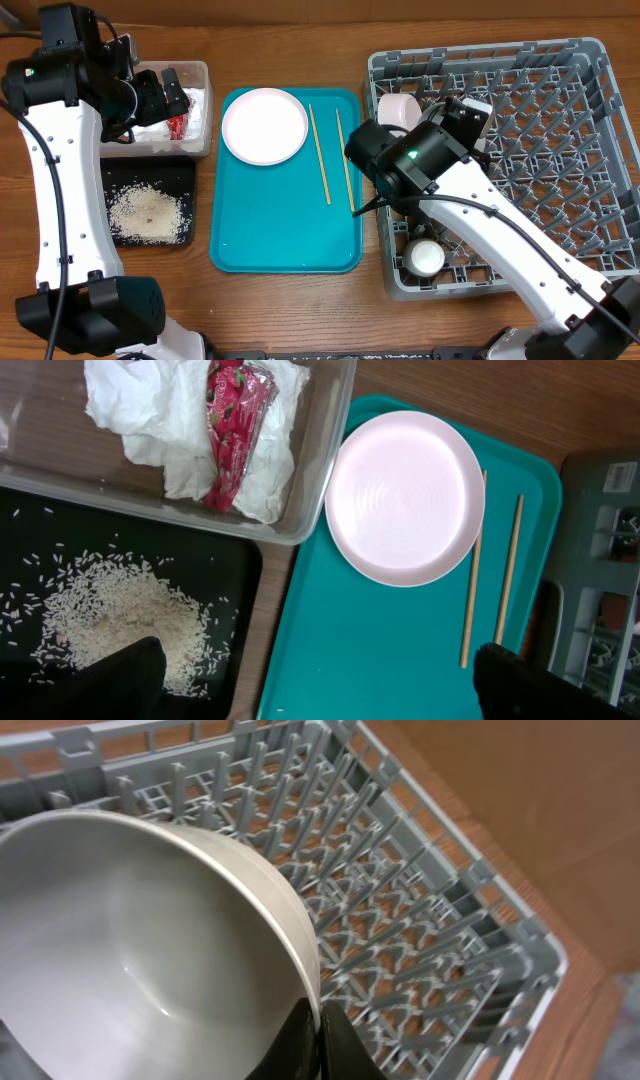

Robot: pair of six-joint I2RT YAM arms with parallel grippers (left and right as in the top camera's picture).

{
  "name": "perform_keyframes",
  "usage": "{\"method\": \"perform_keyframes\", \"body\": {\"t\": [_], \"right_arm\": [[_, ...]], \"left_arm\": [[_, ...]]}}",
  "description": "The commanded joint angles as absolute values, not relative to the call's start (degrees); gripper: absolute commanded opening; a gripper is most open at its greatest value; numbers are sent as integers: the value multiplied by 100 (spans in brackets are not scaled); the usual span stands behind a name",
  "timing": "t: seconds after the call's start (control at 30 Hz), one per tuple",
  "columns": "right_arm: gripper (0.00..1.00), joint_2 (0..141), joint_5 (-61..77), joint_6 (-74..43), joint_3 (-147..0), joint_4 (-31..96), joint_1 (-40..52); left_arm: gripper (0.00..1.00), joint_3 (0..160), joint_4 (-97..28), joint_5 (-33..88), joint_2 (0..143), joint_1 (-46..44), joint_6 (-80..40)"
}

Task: Sort waste into correct bins and load items into the dishwasher
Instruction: 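Lift the white bowl with the right gripper and carry it over the rack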

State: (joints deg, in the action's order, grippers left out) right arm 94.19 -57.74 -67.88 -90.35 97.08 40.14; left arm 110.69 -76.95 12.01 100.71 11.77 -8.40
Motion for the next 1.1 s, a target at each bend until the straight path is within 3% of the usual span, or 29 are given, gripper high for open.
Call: {"method": "perform_keyframes", "body": {"t": [0.0, 0.4, 1.07], "right_arm": [[4, 9445, -6311, -6700, -8632, 9708, 4007], [4, 9537, -6783, -6187, -7463, 9080, 4007], [4, 10466, -6971, -5804, -7345, 8580, 4056]], "left_arm": [[100, 11183, -7688, 1269, 9963, 1199, -773], [100, 11183, -7673, 1245, 9963, 1199, -773], [100, 11183, -7669, 1247, 9963, 1197, -773]]}}
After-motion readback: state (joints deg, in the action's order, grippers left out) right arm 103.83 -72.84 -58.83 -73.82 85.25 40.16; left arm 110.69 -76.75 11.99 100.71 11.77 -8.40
